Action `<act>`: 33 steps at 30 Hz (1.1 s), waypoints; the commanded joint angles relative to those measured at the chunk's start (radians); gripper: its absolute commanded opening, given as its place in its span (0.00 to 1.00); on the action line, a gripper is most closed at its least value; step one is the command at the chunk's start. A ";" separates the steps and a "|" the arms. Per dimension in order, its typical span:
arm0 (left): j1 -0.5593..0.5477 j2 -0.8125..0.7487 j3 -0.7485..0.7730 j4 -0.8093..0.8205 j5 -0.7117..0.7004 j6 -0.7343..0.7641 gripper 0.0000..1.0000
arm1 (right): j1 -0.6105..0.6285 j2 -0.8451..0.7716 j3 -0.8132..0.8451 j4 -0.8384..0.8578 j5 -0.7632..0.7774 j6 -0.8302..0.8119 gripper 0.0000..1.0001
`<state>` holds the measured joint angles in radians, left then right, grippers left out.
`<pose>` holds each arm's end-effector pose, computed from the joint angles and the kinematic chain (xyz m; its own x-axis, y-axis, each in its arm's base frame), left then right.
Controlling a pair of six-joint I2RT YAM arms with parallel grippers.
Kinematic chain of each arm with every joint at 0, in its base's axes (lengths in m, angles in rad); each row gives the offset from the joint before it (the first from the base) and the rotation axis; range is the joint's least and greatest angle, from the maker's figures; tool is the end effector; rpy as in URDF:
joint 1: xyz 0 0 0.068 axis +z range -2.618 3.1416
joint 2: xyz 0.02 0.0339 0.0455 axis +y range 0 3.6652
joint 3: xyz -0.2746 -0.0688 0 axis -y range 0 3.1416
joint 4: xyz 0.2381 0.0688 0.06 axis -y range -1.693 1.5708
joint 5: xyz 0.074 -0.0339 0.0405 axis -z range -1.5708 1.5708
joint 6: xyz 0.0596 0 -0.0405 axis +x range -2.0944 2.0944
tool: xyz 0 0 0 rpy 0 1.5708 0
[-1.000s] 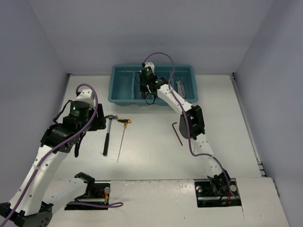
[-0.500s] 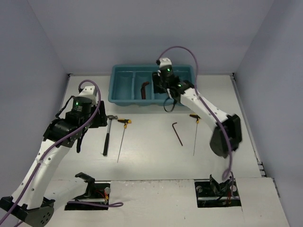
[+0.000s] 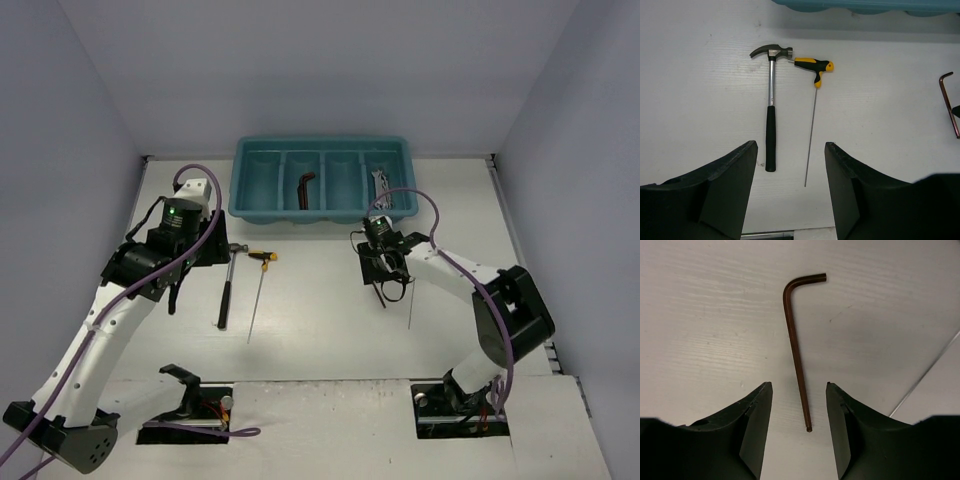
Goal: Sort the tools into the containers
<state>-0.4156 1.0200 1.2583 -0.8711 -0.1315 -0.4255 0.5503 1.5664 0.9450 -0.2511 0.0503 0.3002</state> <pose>0.1869 -0.0739 0.3833 -0.6181 -0.1745 -0.7665 0.0531 0.9635 -0.2622 0.2855 0.1717 0.1960 -0.7700 -0.1259 -0.6255 -0.2795 0.9478 0.1533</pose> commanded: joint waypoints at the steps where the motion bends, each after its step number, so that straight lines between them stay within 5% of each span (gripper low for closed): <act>1: 0.009 -0.006 0.021 0.037 -0.018 0.009 0.53 | -0.004 0.060 0.004 0.044 -0.024 0.034 0.43; 7: 0.008 -0.036 0.008 0.034 -0.016 0.002 0.53 | -0.003 0.157 0.003 0.082 -0.057 0.034 0.33; 11: 0.008 -0.050 -0.005 0.034 -0.019 0.002 0.53 | 0.005 0.185 0.008 0.085 -0.098 0.024 0.09; 14: 0.008 -0.056 -0.007 0.034 -0.023 0.001 0.53 | 0.039 0.182 0.028 0.081 -0.115 0.013 0.00; 26: 0.008 -0.063 -0.025 0.017 -0.038 -0.007 0.53 | 0.207 0.086 0.491 0.073 -0.015 0.072 0.00; 33: 0.009 -0.081 -0.089 0.017 -0.026 -0.047 0.53 | 0.135 0.368 0.972 0.075 -0.001 0.078 0.00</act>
<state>-0.4146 0.9590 1.1815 -0.8767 -0.1489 -0.4361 0.7399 1.7860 1.7073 -0.2118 0.0065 0.3495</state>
